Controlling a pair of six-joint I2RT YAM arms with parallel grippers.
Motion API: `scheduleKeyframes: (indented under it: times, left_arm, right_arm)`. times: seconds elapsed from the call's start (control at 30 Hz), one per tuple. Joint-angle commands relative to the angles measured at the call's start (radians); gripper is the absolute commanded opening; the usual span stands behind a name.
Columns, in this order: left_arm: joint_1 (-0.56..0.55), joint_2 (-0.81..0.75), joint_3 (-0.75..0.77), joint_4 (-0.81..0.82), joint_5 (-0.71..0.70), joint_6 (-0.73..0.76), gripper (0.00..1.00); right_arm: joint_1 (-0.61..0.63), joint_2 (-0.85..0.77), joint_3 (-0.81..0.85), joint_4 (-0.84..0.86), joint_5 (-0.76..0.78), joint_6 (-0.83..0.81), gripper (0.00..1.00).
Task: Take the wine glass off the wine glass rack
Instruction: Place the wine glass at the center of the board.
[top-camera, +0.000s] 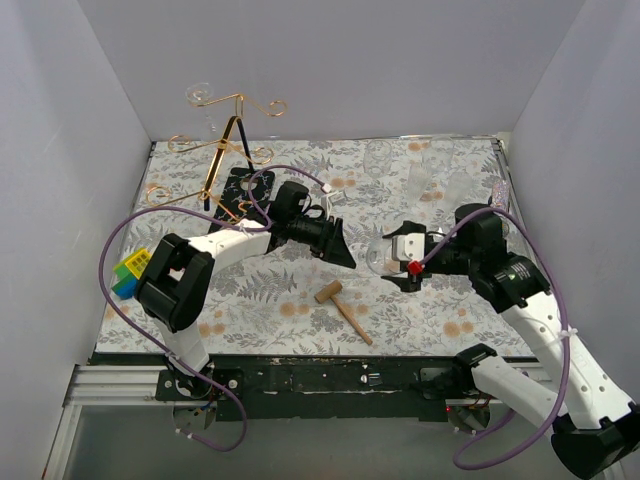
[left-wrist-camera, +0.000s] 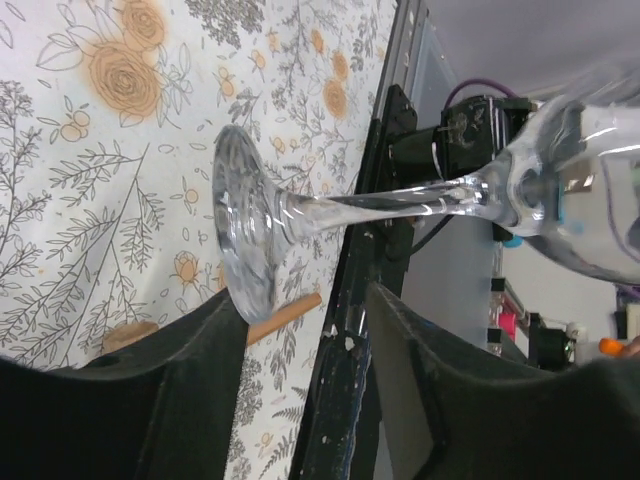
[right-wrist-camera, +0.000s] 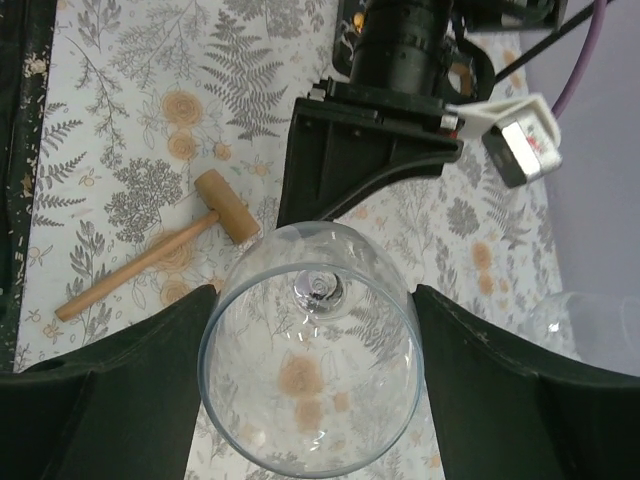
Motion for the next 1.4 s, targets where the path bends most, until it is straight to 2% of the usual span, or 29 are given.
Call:
scheduleKeyframes:
  times: [0.0, 0.23, 0.47, 0.73, 1.37]
  left_arm:
    - [0.014, -0.003, 0.038, 0.021, -0.035, -0.006, 0.53]
    - [0.014, -0.009, 0.032, 0.014, -0.082, 0.011, 0.66]
    - [0.014, -0.020, 0.023, 0.013, -0.106, 0.026, 0.70]
    - [0.014, -0.032, 0.015, 0.022, -0.108, 0.030, 0.71]
    - [0.014, -0.043, 0.009, 0.019, -0.100, 0.035, 0.72]
  right_arm:
    - [0.001, 0.027, 0.040, 0.083, 0.105, 0.144, 0.52]
    - [-0.045, 0.075, 0.040, 0.133, 0.205, 0.314, 0.51]
    - [-0.185, 0.171, 0.097, 0.132, 0.203, 0.342, 0.48]
    - [-0.352, 0.352, 0.221, 0.129, 0.184, 0.340, 0.44]
    - [-0.380, 0.566, 0.299, 0.267, 0.187, 0.426, 0.42]
